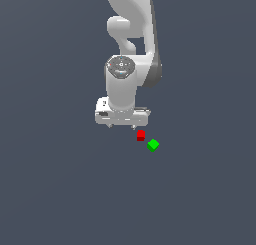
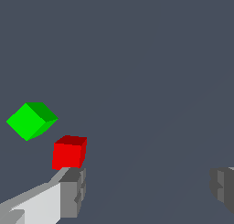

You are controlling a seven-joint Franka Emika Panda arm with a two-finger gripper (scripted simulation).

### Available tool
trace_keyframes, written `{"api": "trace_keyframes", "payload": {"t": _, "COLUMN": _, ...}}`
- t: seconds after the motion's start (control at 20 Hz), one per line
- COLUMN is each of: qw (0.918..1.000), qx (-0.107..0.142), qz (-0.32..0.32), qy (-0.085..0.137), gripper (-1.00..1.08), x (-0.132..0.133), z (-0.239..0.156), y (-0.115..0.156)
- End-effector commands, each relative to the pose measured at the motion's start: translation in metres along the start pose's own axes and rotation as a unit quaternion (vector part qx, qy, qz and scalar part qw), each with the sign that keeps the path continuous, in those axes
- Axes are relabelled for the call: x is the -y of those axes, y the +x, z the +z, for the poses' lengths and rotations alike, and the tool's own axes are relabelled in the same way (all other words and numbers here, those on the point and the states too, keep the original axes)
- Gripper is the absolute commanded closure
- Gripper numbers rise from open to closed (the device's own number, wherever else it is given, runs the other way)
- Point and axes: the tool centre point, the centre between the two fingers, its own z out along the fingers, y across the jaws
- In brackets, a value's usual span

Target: Stack the red cube on top of the green cube.

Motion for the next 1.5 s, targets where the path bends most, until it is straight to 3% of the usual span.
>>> {"api": "trace_keyframes", "payload": {"t": 0.0, "qw": 1.0, "qx": 0.0, "qz": 0.0, "qy": 0.0, "gripper": -0.92, "x": 0.0, "z": 0.0, "y": 0.0}}
{"api": "trace_keyframes", "payload": {"t": 0.4, "qw": 0.9999, "qx": -0.003, "qz": 0.009, "qy": 0.003, "gripper": -0.92, "x": 0.013, "z": 0.012, "y": -0.006}}
{"api": "trace_keyframes", "payload": {"t": 1.05, "qw": 0.9983, "qx": -0.019, "qz": 0.052, "qy": 0.016, "gripper": -0.92, "x": 0.08, "z": 0.066, "y": -0.029}}
{"api": "trace_keyframes", "payload": {"t": 1.45, "qw": 0.9977, "qx": -0.023, "qz": 0.061, "qy": 0.019, "gripper": -0.92, "x": 0.095, "z": 0.078, "y": -0.031}}
